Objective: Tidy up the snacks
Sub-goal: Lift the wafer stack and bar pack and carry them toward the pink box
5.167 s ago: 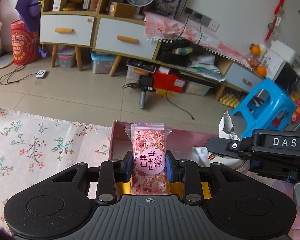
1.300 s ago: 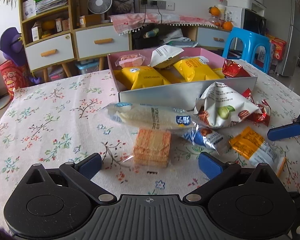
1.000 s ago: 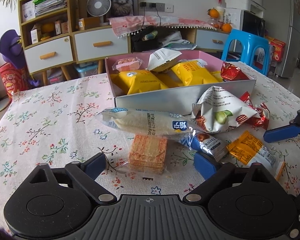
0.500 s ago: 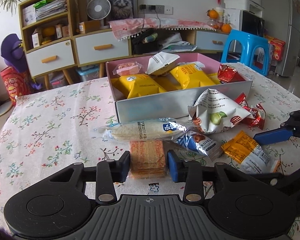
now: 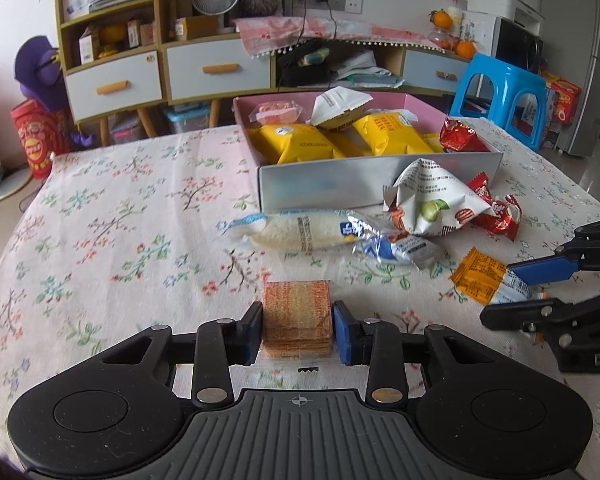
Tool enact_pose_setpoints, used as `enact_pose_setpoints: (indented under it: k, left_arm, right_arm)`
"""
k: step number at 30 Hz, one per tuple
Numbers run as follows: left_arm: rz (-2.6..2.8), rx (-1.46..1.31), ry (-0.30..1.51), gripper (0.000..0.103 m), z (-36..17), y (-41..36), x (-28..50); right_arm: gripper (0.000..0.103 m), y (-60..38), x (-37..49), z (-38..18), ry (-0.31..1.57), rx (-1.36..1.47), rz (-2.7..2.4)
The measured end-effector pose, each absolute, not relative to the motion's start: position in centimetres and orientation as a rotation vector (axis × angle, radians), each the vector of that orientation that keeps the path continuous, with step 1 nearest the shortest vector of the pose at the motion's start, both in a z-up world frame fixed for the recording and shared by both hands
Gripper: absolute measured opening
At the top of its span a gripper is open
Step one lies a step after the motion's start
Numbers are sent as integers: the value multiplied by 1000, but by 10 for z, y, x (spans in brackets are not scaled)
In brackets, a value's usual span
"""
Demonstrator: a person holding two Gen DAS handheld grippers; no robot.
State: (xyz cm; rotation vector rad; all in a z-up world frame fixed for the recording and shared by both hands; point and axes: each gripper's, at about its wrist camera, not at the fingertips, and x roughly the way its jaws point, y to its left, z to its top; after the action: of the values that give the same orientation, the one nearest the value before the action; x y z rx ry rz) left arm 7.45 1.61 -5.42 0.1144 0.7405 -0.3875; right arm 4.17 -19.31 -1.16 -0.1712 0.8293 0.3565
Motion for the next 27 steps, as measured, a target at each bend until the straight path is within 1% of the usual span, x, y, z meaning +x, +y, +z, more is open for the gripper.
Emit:
enact_pose_setpoints:
  k: [8,19,27]
  left_arm:
    - [-382,98,775,32,-46,25,65]
    - [-411,87,760,32,-28,29,53]
    - [-425,59,735,32,-12,27,52]
  right_arm:
    - [29,-198,41,-3,839,-119,334]
    - [29,-201,40,15,813,-96,327]
    - [29,-214,49,24,823,-27,288]
